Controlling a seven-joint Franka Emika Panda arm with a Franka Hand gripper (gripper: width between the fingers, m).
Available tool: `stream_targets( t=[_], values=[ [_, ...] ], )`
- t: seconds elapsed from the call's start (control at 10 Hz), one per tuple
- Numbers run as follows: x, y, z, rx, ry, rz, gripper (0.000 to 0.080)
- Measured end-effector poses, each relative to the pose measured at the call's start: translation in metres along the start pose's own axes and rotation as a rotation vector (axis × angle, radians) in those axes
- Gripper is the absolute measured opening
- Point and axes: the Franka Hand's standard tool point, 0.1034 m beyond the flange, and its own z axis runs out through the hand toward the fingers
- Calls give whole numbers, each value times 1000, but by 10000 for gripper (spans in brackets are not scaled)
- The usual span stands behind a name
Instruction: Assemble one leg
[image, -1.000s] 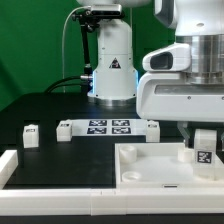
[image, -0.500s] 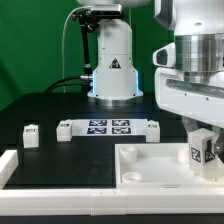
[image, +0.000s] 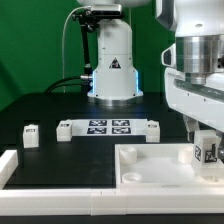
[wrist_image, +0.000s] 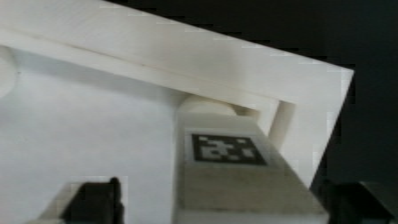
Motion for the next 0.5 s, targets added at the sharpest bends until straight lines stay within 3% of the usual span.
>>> stream_targets(
  t=[0.1, 0.2, 0.5],
  values=[
    [-1, 1, 1, -1, 0, -23, 614],
    [-2, 1, 1, 1, 3, -171, 638],
    [-5, 5, 6, 1, 3, -566, 649]
  ],
)
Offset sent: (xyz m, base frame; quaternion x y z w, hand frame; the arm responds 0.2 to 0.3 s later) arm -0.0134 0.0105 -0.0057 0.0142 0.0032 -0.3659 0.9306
